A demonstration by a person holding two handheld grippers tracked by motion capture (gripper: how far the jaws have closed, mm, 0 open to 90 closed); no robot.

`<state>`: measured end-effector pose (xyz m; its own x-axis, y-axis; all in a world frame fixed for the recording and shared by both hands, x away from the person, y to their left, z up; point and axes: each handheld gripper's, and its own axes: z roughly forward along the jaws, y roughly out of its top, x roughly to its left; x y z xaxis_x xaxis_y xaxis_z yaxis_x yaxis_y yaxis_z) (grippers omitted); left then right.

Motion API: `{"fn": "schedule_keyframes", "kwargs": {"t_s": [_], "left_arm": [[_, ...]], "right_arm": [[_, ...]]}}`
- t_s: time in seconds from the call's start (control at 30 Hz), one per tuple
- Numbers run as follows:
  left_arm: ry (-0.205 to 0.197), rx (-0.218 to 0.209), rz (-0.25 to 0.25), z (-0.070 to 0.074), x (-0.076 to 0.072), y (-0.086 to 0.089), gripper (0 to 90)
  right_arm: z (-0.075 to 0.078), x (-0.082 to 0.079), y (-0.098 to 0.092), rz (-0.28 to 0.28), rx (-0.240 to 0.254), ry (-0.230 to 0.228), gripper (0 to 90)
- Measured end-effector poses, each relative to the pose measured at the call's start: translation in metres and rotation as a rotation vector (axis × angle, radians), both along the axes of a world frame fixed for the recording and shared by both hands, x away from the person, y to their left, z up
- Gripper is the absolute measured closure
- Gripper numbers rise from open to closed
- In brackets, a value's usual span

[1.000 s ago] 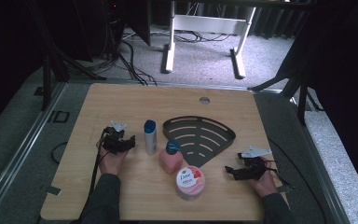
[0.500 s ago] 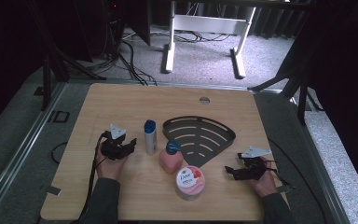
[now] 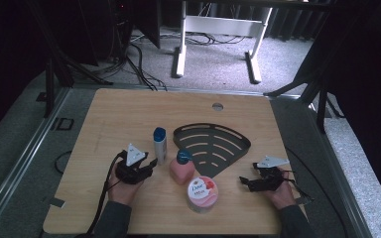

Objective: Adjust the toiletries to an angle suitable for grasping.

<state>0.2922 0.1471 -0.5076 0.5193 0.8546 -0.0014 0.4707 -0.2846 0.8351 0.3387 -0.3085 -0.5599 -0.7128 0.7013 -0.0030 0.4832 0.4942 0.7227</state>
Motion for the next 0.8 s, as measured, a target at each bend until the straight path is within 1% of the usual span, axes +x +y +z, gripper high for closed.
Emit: {"fn": "schedule_keyframes", "kwargs": {"t_s": [0.07, 0.1, 0.2, 0.23, 0.27, 0.3, 0.5, 0.53, 0.57, 0.67, 0.7, 0.73, 0.77, 0.8], "left_arm": [[-0.019, 0.010, -0.038, 0.003, -0.009, -0.007, 57.9], [-0.019, 0.010, -0.038, 0.003, -0.009, -0.007, 57.9], [-0.020, 0.016, -0.078, 0.006, -0.016, -0.015, 58.4], [-0.013, 0.005, -0.091, 0.007, -0.019, -0.017, 58.4], [0.004, -0.014, -0.108, 0.008, -0.020, -0.018, 58.4], [0.005, -0.025, -0.115, 0.008, -0.023, -0.021, 58.2], [-0.002, -0.005, -0.181, 0.013, -0.038, -0.033, 60.3], [-0.002, -0.005, -0.181, 0.013, -0.038, -0.033, 60.4], [-0.006, 0.008, -0.206, 0.014, -0.043, -0.038, 60.5], [-0.010, 0.012, -0.238, 0.015, -0.048, -0.044, 61.4], [-0.011, 0.016, -0.248, 0.015, -0.049, -0.045, 61.4], [-0.012, 0.018, -0.262, 0.015, -0.050, -0.048, 61.6], [-0.010, 0.025, -0.289, 0.015, -0.053, -0.053, 62.1], [-0.010, 0.025, -0.289, 0.015, -0.053, -0.053, 62.2]], "right_arm": [[0.000, 0.000, 0.000, 0.000, 0.000, 0.000, 15.7], [0.000, 0.000, 0.000, 0.000, 0.000, 0.000, 15.7], [0.000, 0.000, 0.000, 0.000, 0.000, 0.000, 15.7], [0.000, 0.000, 0.000, 0.000, 0.000, 0.000, 15.7], [0.000, 0.000, 0.000, 0.000, 0.000, 0.000, 15.7], [0.000, 0.000, 0.000, 0.000, 0.000, 0.000, 15.7], [0.000, 0.000, 0.000, 0.000, 0.000, 0.000, 15.7], [0.000, 0.000, 0.000, 0.000, 0.000, 0.000, 15.7], [0.000, -0.001, 0.000, 0.003, 0.002, -0.001, 18.3], [0.002, -0.002, -0.002, -0.001, 0.006, -0.002, 27.6], [0.002, -0.002, -0.002, -0.001, 0.006, -0.002, 27.6], [0.003, -0.003, -0.003, 0.000, 0.010, 0.000, 31.5], [0.005, -0.004, -0.003, 0.005, 0.023, 0.005, 36.9], [0.005, -0.004, -0.003, 0.005, 0.023, 0.005, 36.9]]}}
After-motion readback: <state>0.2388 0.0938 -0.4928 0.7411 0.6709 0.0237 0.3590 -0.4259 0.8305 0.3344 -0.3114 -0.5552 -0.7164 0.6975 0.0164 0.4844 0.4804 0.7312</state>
